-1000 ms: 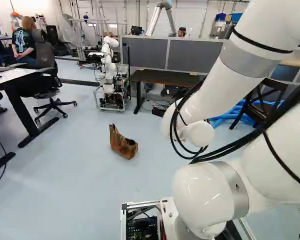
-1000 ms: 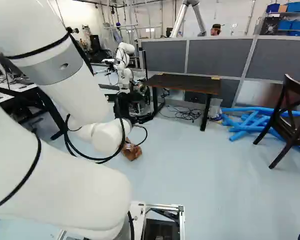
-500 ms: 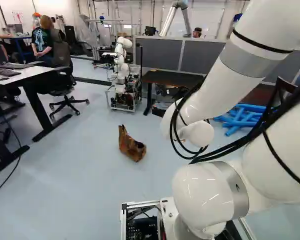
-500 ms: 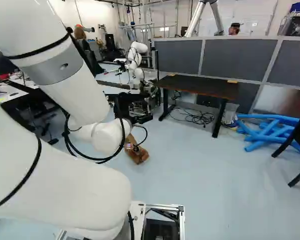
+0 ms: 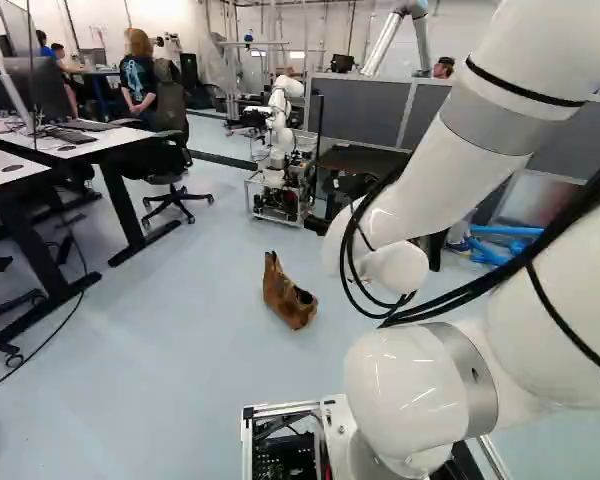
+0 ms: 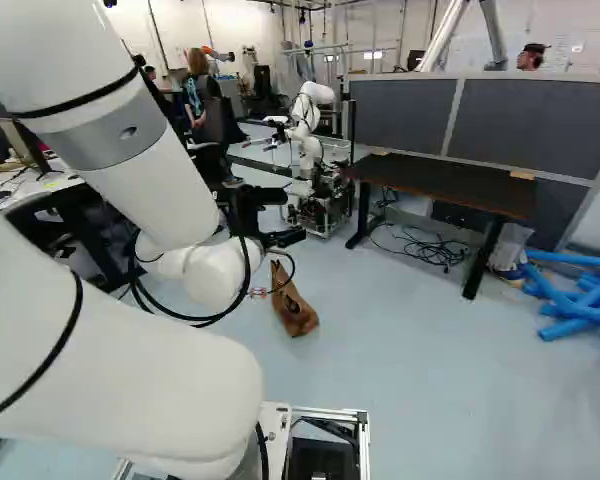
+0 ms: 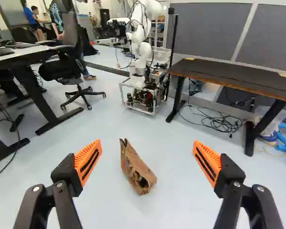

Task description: Pick up the bag on the ground and place it on the table

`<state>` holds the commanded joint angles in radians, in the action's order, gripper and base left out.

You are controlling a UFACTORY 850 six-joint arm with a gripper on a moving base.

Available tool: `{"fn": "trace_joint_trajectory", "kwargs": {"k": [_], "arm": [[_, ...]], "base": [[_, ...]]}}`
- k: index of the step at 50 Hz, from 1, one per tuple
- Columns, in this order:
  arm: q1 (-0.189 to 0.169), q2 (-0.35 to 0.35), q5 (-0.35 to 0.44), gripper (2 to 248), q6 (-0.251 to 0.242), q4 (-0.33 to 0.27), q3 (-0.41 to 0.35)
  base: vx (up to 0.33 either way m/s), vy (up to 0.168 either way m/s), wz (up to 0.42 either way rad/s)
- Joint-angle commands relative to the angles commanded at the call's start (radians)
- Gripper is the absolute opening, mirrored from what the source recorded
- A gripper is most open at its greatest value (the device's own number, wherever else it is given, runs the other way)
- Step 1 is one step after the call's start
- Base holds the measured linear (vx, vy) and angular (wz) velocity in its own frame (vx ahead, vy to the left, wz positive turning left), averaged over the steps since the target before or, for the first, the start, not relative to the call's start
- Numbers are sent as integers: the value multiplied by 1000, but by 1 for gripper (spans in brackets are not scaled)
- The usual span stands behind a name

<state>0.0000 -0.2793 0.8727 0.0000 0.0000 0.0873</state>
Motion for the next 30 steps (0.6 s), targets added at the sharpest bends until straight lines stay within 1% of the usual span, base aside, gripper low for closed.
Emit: {"fn": "trace_joint_trajectory", "kwargs": {"k": [15, 25, 26, 30], "arm": [[0, 0, 0, 247, 0, 0, 0], [0, 0, 0, 247, 0, 0, 0], [0, 16, 0, 247, 0, 0, 14], [0, 30, 0, 247, 0, 0, 25]], "base": [[147, 66, 303], [145, 50, 231], [146, 47, 217], [71, 25, 69]]}}
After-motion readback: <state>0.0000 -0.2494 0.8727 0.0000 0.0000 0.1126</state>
